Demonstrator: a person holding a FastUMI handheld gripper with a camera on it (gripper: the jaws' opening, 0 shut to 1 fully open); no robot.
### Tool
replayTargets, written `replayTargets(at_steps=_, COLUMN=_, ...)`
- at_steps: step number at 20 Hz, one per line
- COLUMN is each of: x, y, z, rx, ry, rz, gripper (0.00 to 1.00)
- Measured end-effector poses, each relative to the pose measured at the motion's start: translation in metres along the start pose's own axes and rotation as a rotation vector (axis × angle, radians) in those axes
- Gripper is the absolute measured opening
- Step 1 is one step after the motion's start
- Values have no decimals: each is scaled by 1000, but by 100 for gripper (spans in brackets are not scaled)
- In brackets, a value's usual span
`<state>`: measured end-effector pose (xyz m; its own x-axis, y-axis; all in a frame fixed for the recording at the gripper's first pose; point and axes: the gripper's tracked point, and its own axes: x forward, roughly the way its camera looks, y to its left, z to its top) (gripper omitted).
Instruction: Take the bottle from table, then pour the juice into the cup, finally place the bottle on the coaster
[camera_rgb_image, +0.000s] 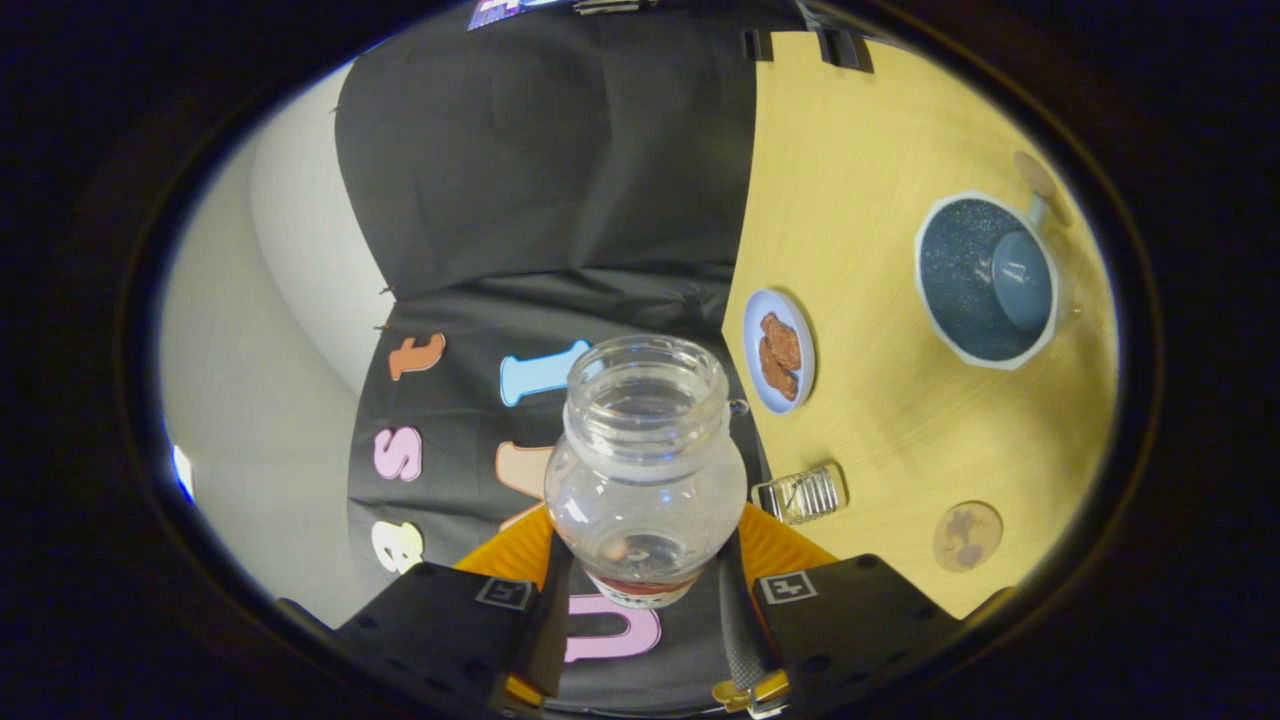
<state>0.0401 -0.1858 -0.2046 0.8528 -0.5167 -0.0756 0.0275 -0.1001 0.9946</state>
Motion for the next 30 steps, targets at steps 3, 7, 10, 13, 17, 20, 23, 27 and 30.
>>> replayTargets(at_steps=3, x=2, y=1, z=2, rx=28, ry=-12, rz=6, gripper=67)
replayTargets(at_steps=7, x=0, y=0, z=1, rx=32, ry=-11, rz=0, gripper=67)
replayTargets(at_steps=10, x=1, y=1, z=2, rx=43, ry=-16, rz=3, gripper=67)
replayTargets(at_steps=13, x=0, y=3, z=0, rx=51, ry=-19, rz=4, gripper=67)
replayTargets(at_steps=17, x=0, y=5, z=3, rx=62, ry=-22, rz=4, gripper=67)
replayTargets(at_steps=20, x=-1, y=5, z=2, rx=71, ry=-22, rz=4, gripper=67)
replayTargets(at_steps=23, x=-1, y=9, z=0, rx=85, ry=-25, rz=6, gripper=67)
replayTargets(at_steps=27, x=-2, y=9, z=1, rx=99, ry=-32, rz=11, gripper=67)
replayTargets(at_steps=30, x=-1, y=10, z=1, rx=108, ry=-38, rz=11, gripper=67)
